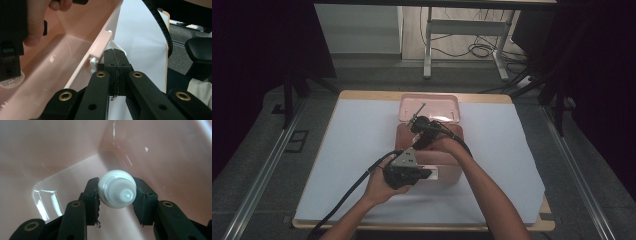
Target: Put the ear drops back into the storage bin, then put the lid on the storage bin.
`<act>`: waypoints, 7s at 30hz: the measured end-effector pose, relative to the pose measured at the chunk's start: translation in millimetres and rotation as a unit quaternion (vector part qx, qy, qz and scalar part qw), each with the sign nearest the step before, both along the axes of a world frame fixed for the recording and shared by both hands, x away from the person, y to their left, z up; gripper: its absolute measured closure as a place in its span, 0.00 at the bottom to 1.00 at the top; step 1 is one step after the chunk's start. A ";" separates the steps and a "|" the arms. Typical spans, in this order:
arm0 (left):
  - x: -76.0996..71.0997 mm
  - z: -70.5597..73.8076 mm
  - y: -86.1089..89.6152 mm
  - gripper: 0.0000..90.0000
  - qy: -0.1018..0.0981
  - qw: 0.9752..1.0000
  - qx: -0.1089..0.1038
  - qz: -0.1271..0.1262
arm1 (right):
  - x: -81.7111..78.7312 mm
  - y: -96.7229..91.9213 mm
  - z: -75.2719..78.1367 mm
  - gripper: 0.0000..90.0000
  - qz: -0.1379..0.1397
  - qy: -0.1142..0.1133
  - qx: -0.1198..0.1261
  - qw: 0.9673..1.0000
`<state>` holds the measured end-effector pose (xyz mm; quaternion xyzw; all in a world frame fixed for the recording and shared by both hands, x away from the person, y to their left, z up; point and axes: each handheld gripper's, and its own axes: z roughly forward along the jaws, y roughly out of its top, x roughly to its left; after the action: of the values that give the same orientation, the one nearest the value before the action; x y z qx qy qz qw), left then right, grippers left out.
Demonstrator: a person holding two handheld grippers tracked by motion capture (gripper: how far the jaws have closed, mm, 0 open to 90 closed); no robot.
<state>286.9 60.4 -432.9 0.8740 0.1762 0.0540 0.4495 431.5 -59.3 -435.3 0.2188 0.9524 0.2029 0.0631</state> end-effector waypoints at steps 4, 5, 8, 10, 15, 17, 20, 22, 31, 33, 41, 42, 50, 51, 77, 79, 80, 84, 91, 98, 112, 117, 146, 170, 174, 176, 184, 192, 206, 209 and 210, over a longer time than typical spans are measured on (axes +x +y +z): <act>-0.1 0.1 0.0 1.00 0.000 1.000 0.001 0.000 | 0.7 1.7 -6.2 0.66 0.004 0.002 -0.007 1.000; -0.2 0.0 0.0 1.00 0.000 1.000 0.001 0.000 | 0.9 1.9 -7.4 0.66 0.004 0.001 -0.008 1.000; -0.2 0.0 0.0 1.00 -0.001 1.000 0.001 0.000 | 1.3 2.7 -9.9 0.66 0.006 0.005 -0.014 1.000; -0.3 0.0 0.0 1.00 0.001 1.000 0.000 0.001 | 1.0 3.4 -11.9 0.66 0.009 0.000 -0.014 1.000; -0.5 0.0 -0.1 1.00 0.001 1.000 0.000 0.001 | 2.1 4.3 -15.5 0.65 0.013 0.000 -0.019 1.000; -0.4 0.0 0.0 1.00 0.001 1.000 0.000 0.001 | 2.3 4.3 -15.7 0.65 0.013 -0.001 -0.017 1.000; -0.5 0.0 0.0 1.00 0.001 1.000 0.000 0.001 | 1.5 4.2 -14.8 0.65 0.012 -0.001 -0.019 1.000; -0.5 0.0 -0.1 1.00 0.001 1.000 0.000 0.001 | 1.4 3.1 -14.0 0.65 0.012 -0.002 -0.018 1.000; -0.5 0.0 -0.1 1.00 -0.001 1.000 0.001 0.000 | -3.6 -8.1 -0.3 0.61 0.004 -0.006 0.001 1.000; -0.7 0.0 -0.1 1.00 -0.002 1.000 0.001 0.001 | -4.7 -12.8 3.8 0.60 0.003 -0.007 0.009 1.000; -0.4 0.1 -0.2 1.00 0.000 1.000 0.001 0.001 | -10.8 -32.7 20.2 0.60 -0.011 -0.013 0.031 0.999; -0.5 0.1 -0.2 1.00 0.001 1.000 0.000 0.002 | -11.3 -35.4 22.3 0.60 -0.012 -0.014 0.033 0.999; -0.6 -0.1 -0.6 1.00 0.002 1.000 -0.003 0.003 | -16.6 -55.4 37.0 0.59 -0.030 -0.027 0.054 0.998; -0.6 -0.2 -0.7 1.00 0.002 1.000 -0.003 0.004 | -17.2 -56.9 38.2 0.58 -0.033 -0.028 0.056 0.997; -0.3 0.5 -0.2 1.00 0.000 1.000 0.003 0.002 | -25.8 -113.0 58.9 0.55 -0.088 -0.054 0.106 0.989; -0.2 0.4 -0.2 1.00 0.000 1.000 0.003 0.001 | -26.3 -117.1 60.5 0.55 -0.091 -0.057 0.109 0.988; -0.4 0.3 -0.3 1.00 0.001 1.000 0.002 0.003 | -26.4 -119.2 61.1 0.55 -0.091 -0.060 0.110 0.988; -0.3 0.1 -0.4 1.00 0.000 1.000 0.001 0.003 | -27.0 -126.4 63.4 0.55 -0.100 -0.067 0.115 0.986; -0.3 0.1 -0.3 1.00 0.000 1.000 0.001 0.002 | -26.5 -134.8 67.1 0.55 -0.113 -0.074 0.123 0.983; -0.2 0.1 -0.4 1.00 0.001 1.000 0.000 0.003 | -24.0 -141.4 69.4 0.55 -0.126 -0.078 0.133 0.980; -0.3 0.0 -0.4 1.00 0.001 1.000 0.000 0.003 | -8.2 -153.5 74.5 0.54 -0.164 -0.079 0.146 0.972; 0.1 0.2 -0.3 1.00 0.003 1.000 0.000 0.002 | -2.9 -156.4 76.5 0.53 -0.179 -0.080 0.149 0.969; -0.2 0.4 -0.7 1.00 0.005 1.000 -0.001 0.003 | 50.7 -146.2 58.0 0.62 -0.270 -0.070 0.126 0.952; 0.0 0.8 -1.1 1.00 0.006 1.000 -0.001 0.003 | 80.3 -140.0 51.7 0.63 -0.299 -0.065 0.113 0.945; -0.6 0.7 -1.3 1.00 0.005 1.000 0.000 0.004 | 83.4 -139.2 51.0 0.63 -0.304 -0.064 0.111 0.944; -0.8 0.6 -1.4 1.00 0.004 1.000 0.000 0.004 | 85.5 -138.1 49.8 0.63 -0.304 -0.063 0.109 0.944; -0.7 0.5 -1.2 1.00 0.004 1.000 -0.001 0.004 | 95.0 -135.5 41.7 0.63 -0.310 -0.059 0.106 0.943; -0.3 0.5 -1.1 1.00 0.004 1.000 -0.001 0.004 | 100.1 -135.7 36.6 0.64 -0.317 -0.054 0.106 0.941; -1.0 0.3 -1.4 1.00 0.001 1.000 0.000 0.005 | 112.3 -128.7 29.9 0.71 -0.331 -0.030 0.093 0.938; -1.1 0.3 -1.5 1.00 0.000 1.000 0.000 0.005 | 113.2 -128.6 29.6 0.73 -0.336 -0.025 0.091 0.937; -1.1 0.3 -1.5 1.00 0.000 1.000 0.001 0.005 | 113.8 -128.8 29.3 0.73 -0.340 -0.023 0.092 0.936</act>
<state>285.9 59.0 -432.6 0.8734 0.1807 0.0564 0.4488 545.3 -188.1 -406.0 0.5293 0.7969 0.2607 0.1298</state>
